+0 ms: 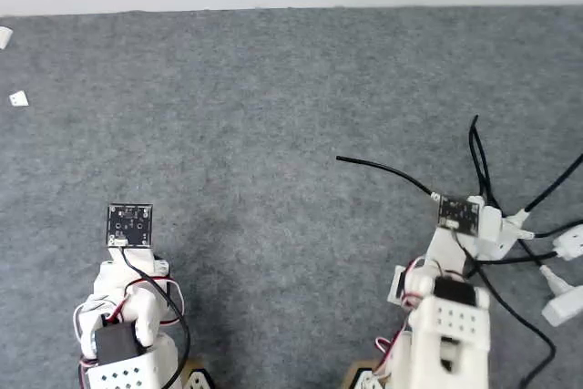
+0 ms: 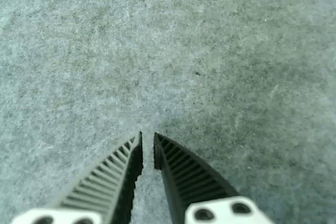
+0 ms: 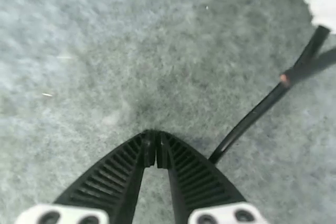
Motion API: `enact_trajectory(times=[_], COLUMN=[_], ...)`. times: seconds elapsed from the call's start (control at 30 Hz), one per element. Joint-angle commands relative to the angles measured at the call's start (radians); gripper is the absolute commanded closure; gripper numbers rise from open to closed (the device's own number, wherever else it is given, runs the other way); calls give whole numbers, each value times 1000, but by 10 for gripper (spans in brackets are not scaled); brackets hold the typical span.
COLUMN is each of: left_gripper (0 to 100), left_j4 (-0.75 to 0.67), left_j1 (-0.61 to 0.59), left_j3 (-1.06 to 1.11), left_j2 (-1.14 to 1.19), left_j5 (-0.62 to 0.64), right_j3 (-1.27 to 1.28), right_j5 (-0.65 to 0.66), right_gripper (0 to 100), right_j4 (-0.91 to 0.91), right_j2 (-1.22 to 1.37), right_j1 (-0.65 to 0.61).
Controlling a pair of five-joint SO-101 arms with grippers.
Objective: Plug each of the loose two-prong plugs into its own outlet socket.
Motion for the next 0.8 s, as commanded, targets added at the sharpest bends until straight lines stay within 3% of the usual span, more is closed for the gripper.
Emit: enact_trajectory(times=[0.0,0.23,0.77], left_gripper=[967,967,967], left_j4=[3,3,3], left_j1=[0,0,0], left_j3=[-15,-15,-15], left_j2=[-9,-9,-9], left_j5=[5,5,5], right_j3=[63,160,149], right_j5=[-21,-21,-21], right_gripper=[991,990,990], right_j4=[90,314,269], right_j2=[-268,-765,-667], right_j1=[-30,2,-2])
